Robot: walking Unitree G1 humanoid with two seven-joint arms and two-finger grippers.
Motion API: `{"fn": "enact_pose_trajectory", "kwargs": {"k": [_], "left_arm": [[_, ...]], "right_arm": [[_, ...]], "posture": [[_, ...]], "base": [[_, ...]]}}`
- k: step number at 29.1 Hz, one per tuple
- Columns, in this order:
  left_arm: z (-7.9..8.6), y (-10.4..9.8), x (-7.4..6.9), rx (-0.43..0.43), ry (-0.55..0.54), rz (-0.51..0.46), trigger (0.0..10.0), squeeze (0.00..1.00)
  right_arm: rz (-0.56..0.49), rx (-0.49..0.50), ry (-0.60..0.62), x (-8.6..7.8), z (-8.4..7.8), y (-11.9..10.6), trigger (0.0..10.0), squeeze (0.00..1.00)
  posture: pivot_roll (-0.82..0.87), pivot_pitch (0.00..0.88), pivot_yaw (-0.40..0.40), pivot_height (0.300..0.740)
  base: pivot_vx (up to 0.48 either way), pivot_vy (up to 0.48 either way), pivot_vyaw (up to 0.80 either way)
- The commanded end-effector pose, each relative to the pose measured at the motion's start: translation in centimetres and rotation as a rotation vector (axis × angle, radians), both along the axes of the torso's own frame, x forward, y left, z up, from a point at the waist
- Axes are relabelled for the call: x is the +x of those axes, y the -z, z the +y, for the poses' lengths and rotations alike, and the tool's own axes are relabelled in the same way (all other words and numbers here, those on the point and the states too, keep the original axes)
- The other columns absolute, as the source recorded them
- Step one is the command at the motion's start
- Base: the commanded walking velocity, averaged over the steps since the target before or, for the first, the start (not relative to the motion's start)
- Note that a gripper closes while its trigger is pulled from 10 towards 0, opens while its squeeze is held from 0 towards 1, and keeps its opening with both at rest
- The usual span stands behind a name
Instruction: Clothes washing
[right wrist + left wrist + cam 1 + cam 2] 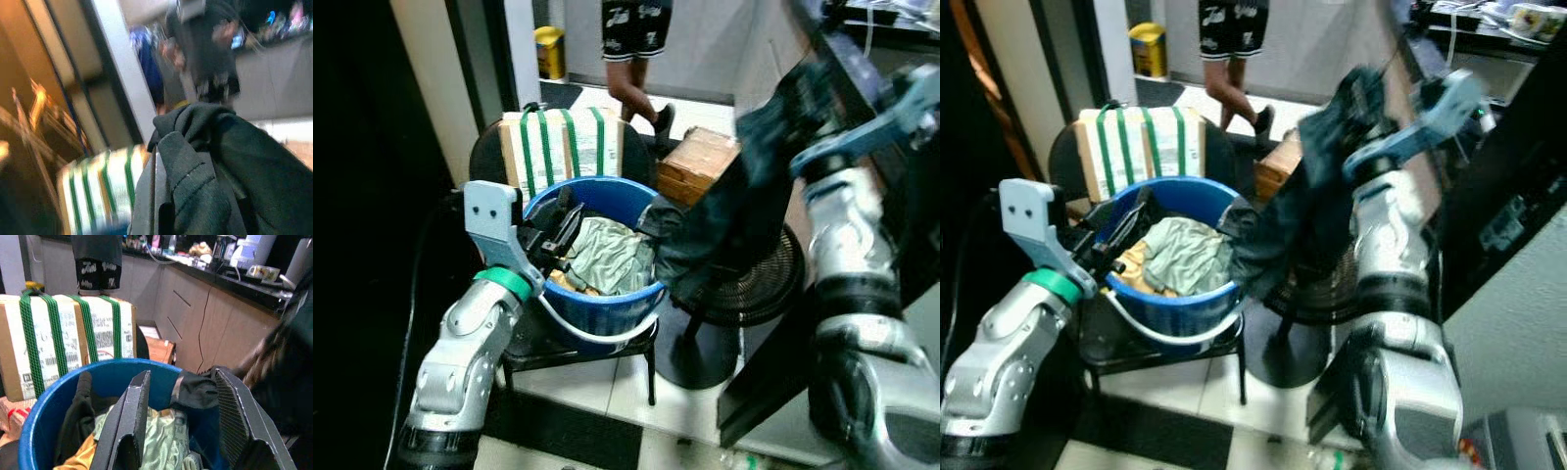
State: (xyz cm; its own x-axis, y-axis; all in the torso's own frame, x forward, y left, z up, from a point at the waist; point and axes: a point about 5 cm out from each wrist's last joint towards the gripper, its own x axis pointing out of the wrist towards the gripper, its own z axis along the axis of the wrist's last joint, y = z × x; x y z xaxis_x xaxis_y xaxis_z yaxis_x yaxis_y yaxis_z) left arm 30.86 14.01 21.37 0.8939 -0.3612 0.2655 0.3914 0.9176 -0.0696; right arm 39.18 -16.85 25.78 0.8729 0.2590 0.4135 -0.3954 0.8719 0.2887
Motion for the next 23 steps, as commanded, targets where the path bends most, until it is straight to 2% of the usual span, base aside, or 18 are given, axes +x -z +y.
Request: {"fn": "enact_pose_trajectory", "kwargs": {"k": [1, 3, 5, 7, 10, 12, 18, 19, 20, 23], "left_arm": [[0.3, 0.7, 0.1, 0.006, -0.036, 0.019, 10.0, 0.00], [0.6, 0.7, 0.2, -0.007, -0.065, 0.018, 10.0, 0.00], [0.7, 0.7, 0.1, -0.009, -0.070, 0.016, 10.0, 0.00], [0.8, 0.8, 0.1, -0.009, -0.076, 0.016, 10.0, 0.00], [0.9, 0.8, 0.0, -0.008, -0.081, 0.017, 10.0, 0.00], [1.1, 1.0, -0.1, -0.014, -0.106, 0.030, 10.0, 0.00], [1.8, 1.3, -0.2, -0.020, -0.151, 0.049, 10.0, 0.00], [2.1, 1.2, -0.1, -0.040, -0.170, 0.054, 10.0, 0.00], [2.4, 1.1, 0.0, -0.050, -0.187, 0.052, 10.0, 0.00], [2.7, 1.0, 0.1, -0.053, -0.206, 0.049, 10.0, 0.00]], "right_arm": [[0.011, -0.058, -0.033, -0.4, 0.8, 0.6, 0.0, 0.00], [0.089, -0.106, -0.092, -0.9, 2.5, 3.3, 0.0, 0.00], [0.110, -0.117, -0.102, -1.2, 2.9, 4.0, 0.0, 0.00], [0.167, -0.131, -0.132, -1.9, 4.1, 5.8, 0.0, 0.00], [0.192, -0.132, -0.145, -2.3, 4.6, 6.6, 0.0, 0.00], [0.232, -0.153, -0.129, -2.9, 5.0, 8.4, 0.0, 0.00], [0.238, -0.129, -0.104, -3.4, 4.9, 8.7, 0.0, 0.00], [0.218, -0.106, -0.076, -3.3, 4.6, 8.1, 0.0, 0.00], [0.207, -0.070, -0.045, -3.2, 4.3, 7.3, 10.0, 0.00], [0.166, -0.013, -0.019, -3.2, 4.0, 5.8, 10.0, 0.00]], "posture": [[0.06, 0.028, -0.016, 0.740], [0.06, 0.033, -0.023, 0.740], [0.06, 0.033, -0.023, 0.740], [0.06, 0.035, -0.030, 0.740], [0.06, 0.035, -0.030, 0.740], [0.07, 0.034, -0.045, 0.740], [0.08, 0.029, -0.048, 0.740], [0.08, 0.020, -0.050, 0.740], [0.08, 0.013, -0.051, 0.740], [0.08, 0.009, -0.052, 0.740]], "base": [[0.000, 0.000, 0.00], [0.000, 0.000, 0.00], [0.000, 0.000, 0.00], [0.000, 0.000, 0.00], [0.000, 0.000, 0.00], [0.000, 0.000, 0.00], [0.000, 0.000, 0.00], [0.000, 0.000, 0.00], [0.000, 0.000, 0.00], [0.000, 0.000, 0.00]]}}
